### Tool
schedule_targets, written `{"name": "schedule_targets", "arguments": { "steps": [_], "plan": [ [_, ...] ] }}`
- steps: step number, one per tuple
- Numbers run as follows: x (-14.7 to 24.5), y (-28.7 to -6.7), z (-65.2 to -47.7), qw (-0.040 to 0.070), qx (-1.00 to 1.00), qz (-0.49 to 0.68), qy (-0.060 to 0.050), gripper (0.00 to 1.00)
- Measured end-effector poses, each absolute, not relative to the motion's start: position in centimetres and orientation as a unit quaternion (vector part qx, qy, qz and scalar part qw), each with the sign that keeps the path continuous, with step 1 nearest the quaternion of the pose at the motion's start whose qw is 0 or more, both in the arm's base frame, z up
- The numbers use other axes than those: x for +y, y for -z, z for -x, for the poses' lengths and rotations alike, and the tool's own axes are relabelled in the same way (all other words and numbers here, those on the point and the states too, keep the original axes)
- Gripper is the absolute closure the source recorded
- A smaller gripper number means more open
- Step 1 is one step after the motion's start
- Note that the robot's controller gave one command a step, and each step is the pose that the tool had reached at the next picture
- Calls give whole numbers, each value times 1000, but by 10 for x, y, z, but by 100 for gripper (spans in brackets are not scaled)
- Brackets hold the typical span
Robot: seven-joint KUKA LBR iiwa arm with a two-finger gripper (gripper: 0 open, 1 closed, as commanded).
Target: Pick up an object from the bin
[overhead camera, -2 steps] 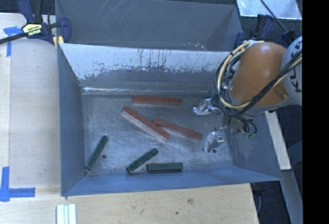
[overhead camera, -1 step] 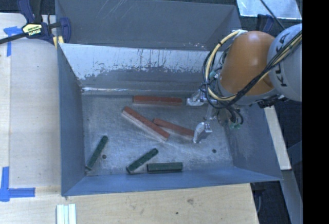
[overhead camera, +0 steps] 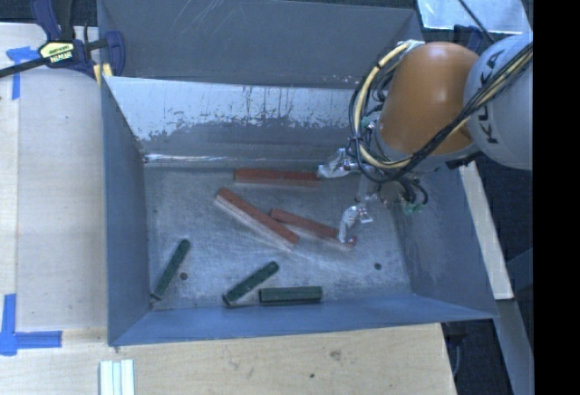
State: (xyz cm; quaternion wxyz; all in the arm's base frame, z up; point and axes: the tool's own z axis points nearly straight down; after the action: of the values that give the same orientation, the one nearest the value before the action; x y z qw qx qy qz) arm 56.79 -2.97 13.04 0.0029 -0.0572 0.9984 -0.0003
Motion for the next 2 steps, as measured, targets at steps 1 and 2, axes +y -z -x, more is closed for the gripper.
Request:
{"name": "schedule_targets", "arguments": {
  "steps": [1,2],
  "plan": [
    [-9,-71,-567,4,999,38,0,0],
    [-15,-80,-592,17,993,120,1,100]
  ]
}}
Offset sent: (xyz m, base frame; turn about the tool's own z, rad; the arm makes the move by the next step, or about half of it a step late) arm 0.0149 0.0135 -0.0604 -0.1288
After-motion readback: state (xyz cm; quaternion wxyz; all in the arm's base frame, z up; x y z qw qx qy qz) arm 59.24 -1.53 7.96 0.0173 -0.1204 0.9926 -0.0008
